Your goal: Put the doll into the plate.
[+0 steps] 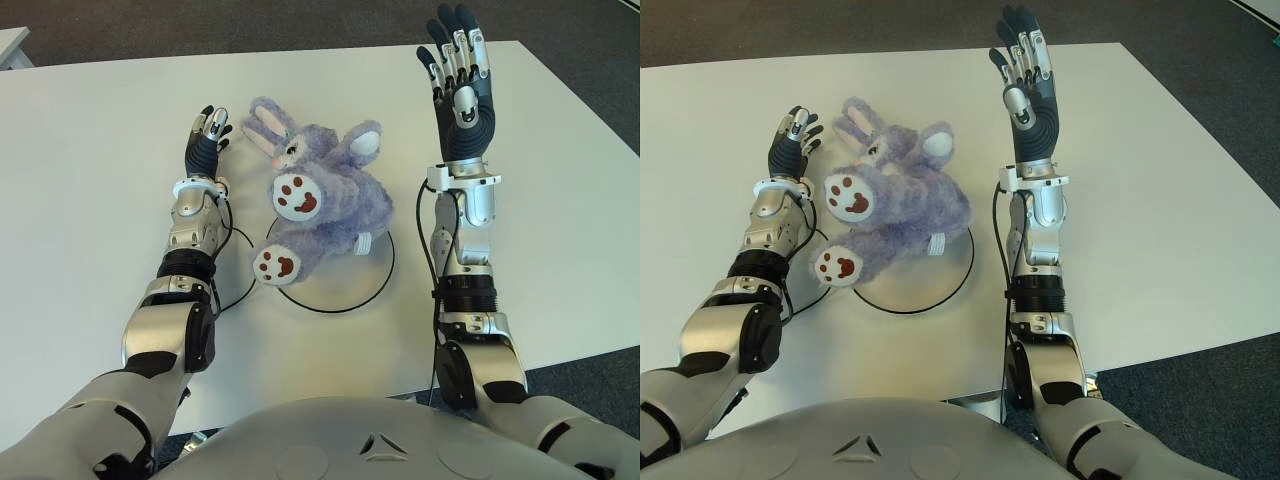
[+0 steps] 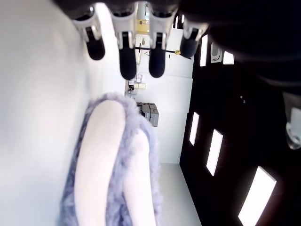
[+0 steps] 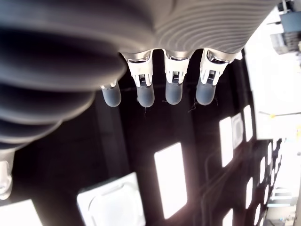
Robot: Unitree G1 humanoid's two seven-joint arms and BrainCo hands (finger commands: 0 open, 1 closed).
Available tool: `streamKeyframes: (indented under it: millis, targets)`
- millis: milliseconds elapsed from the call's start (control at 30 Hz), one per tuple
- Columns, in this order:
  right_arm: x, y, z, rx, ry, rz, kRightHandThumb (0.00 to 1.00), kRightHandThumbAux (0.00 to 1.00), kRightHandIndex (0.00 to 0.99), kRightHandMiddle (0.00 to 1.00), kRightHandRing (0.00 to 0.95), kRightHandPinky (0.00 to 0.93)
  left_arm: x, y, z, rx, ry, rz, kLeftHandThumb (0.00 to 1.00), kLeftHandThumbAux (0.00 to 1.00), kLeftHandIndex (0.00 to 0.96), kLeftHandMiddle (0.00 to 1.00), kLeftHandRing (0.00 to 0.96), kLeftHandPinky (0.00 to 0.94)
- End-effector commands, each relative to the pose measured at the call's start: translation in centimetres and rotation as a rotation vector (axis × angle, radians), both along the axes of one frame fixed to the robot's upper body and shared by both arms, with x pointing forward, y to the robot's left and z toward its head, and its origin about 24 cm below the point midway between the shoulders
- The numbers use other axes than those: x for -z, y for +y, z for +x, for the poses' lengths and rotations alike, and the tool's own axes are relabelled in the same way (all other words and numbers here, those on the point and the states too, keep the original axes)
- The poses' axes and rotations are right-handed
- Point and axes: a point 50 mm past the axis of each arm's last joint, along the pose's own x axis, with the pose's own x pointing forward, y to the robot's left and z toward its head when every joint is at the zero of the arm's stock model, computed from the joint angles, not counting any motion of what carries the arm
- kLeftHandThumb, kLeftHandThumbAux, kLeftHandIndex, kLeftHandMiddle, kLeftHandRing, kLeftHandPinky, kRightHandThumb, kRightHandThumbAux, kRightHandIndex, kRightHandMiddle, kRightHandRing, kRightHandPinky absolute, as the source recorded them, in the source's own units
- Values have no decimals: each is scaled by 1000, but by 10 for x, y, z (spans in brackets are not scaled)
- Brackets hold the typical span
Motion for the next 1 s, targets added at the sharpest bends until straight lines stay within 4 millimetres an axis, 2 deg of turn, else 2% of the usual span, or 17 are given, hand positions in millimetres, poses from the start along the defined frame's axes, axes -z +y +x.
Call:
streamKeyframes:
  millis: [33,633,833,1000]
  targets:
    - [1,1,9,42,-1,14,80,473,3,0,0,0,14,2,-7,-8,62,-5,0,411,0,164,154,65]
    - [24,-9,35,208,72,-13,7,567,0,3,0,0,14,5,-8,3,52,-8,0,413,0,149,130,41]
    - [45,-24,47,256,200,-43,0,597,0,0,0,0,14,5,-9,-5,54,-9,0,415,0,169,156,69]
    - [55,-26,52,284,275,-59,0,622,0,0,0,0,14,5,-9,-8,55,-12,0,417,2,173,161,75]
